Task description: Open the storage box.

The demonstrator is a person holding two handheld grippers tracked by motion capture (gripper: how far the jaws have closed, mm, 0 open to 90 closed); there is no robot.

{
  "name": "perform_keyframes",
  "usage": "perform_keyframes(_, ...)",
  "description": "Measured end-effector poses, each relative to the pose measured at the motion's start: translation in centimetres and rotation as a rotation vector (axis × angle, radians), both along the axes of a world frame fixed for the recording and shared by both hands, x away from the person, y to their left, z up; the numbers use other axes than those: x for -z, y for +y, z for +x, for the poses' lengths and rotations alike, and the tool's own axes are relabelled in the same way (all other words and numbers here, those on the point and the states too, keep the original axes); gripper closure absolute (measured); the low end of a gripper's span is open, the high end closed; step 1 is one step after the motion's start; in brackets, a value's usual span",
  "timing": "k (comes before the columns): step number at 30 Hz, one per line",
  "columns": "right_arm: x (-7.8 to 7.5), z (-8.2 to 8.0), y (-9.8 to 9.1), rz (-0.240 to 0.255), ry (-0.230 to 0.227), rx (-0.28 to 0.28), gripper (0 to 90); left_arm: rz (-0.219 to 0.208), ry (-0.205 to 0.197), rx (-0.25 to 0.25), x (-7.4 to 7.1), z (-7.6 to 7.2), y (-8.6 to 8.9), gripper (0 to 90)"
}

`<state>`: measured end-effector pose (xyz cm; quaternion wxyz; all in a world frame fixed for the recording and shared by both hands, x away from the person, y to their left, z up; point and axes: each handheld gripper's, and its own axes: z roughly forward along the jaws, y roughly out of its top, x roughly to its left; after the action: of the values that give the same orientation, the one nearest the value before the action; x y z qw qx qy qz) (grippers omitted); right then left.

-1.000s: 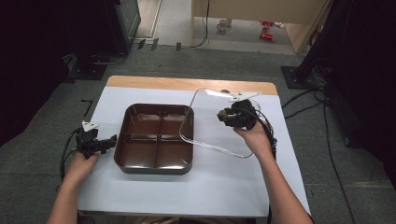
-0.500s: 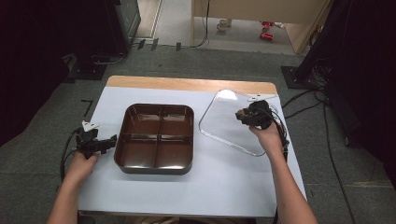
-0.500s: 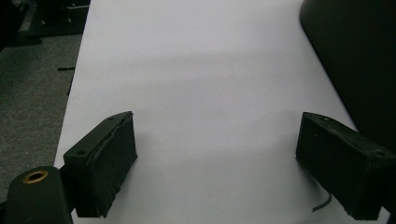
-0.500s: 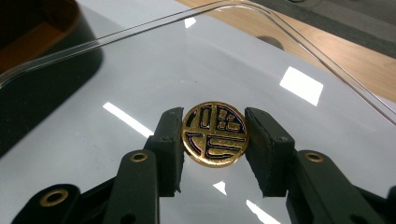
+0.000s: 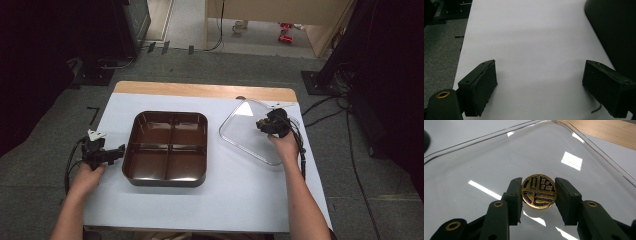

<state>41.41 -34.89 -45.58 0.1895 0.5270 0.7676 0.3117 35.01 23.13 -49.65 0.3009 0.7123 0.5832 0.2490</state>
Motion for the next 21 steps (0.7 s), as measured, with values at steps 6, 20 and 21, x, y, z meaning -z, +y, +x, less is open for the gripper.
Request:
perform_keyframes(6,1.3,0.8,0.4,-0.007,-0.001,0.038,58.7,0.0,0.0,0.0,0.0,0.0,0.0,12.1)
perform_keyframes(20,1.9,1.2,0.9,-0.019,-0.016,0.048,54.8,0.001,0.0,0.0,0.0,0.0,0.0,12.1)
perform_keyframes(21,1.9,1.2,0.9,-0.008,-0.013,0.047,52.5,0.0,0.0,0.0,0.0,0.0,0.0,12.1)
